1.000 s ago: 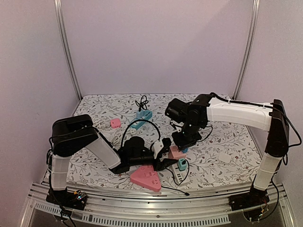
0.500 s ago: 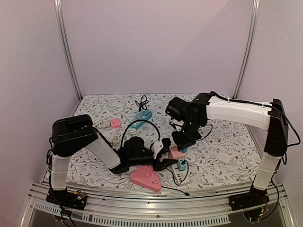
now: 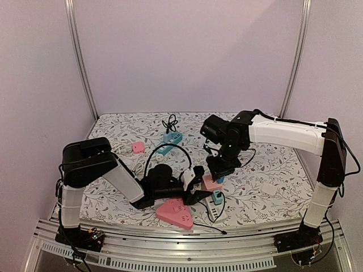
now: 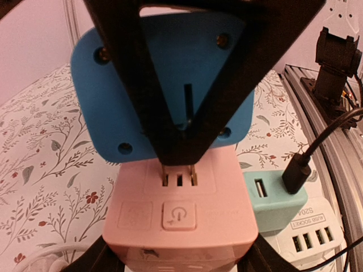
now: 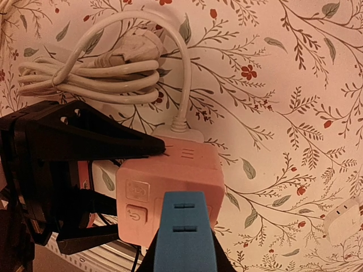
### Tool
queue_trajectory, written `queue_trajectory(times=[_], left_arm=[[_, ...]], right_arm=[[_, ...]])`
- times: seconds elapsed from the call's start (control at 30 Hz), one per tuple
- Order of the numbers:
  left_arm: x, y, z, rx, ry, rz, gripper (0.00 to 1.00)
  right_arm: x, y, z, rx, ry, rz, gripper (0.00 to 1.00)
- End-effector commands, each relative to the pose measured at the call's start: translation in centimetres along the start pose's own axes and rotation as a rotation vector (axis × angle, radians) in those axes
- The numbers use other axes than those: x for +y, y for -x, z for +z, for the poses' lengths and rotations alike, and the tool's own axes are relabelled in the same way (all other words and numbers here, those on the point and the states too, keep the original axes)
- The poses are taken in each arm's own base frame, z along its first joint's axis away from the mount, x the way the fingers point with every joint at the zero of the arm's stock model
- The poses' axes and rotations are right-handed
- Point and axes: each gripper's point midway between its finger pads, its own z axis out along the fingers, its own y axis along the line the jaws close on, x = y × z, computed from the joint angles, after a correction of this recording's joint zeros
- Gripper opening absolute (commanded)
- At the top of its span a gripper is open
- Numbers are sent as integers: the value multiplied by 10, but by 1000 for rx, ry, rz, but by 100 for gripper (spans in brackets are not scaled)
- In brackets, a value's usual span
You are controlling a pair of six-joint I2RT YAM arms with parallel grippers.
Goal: Insert the plug
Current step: Insert the plug into the socket.
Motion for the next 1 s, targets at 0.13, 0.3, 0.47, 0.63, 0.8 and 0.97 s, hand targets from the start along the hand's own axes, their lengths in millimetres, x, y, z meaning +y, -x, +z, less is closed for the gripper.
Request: queue_trajectory(times=[0.13,0.3,0.47,0.63,0.8,0.97], left_arm=[[-21,34,-4,-99,-86,83,17],[-22,34,-4,-98,-86,80,17],[-21,34,-4,-99,-86,81,17],[-21,33,-4,-97,-86,79,17],[-21,33,-3,-97,-86,77,17],[-20,32,-3,-94,-87,76,17]], right_arm=[[1,-20,32,113,5,1,0],[3,-20,32,114,14,4,0],[11,-19,29,107,42,-6,0],[13,-21,34,115,51,-5,0],[20,-36,56,168,43,-23,0],[10,-52,74,211,-18,-21,0]])
